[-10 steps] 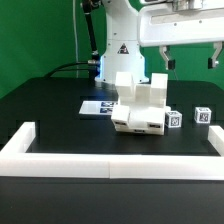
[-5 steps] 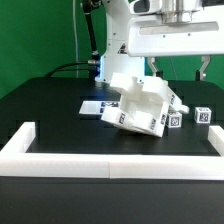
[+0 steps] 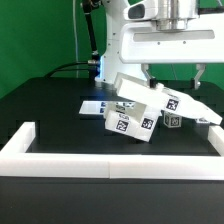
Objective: Assemble chair
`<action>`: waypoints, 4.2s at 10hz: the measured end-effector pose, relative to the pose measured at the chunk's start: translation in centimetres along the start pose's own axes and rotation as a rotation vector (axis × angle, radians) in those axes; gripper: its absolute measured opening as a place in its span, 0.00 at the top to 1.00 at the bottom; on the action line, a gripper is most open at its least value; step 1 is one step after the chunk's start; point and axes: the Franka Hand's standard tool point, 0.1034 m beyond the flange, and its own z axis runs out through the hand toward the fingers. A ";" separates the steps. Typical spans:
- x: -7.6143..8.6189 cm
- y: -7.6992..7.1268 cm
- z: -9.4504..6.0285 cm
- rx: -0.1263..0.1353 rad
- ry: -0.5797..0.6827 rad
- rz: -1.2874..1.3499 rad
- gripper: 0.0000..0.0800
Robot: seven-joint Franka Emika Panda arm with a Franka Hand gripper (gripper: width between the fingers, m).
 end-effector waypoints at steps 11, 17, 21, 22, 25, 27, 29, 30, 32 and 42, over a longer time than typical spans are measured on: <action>-1.8 0.7 -0.9 0.005 -0.020 0.018 0.19; 0.4 2.7 0.0 -0.013 -0.012 -0.025 0.19; 2.4 3.2 0.7 -0.020 0.048 -0.040 0.19; 2.8 3.3 0.8 -0.020 0.063 -0.046 0.19; 4.2 3.2 0.9 -0.018 0.121 -0.052 0.19; 5.0 3.0 1.0 -0.017 0.153 -0.054 0.19; 6.0 2.8 1.1 -0.018 0.181 -0.061 0.19; 6.6 2.7 1.1 -0.018 0.194 -0.065 0.19; 7.7 2.3 1.2 -0.017 0.222 -0.073 0.19; 8.9 0.8 0.9 -0.007 0.249 -0.084 0.19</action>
Offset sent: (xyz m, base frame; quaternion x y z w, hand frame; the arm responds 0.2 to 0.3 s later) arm -0.0059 0.0184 0.0148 -0.0224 -0.0050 0.0665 0.9975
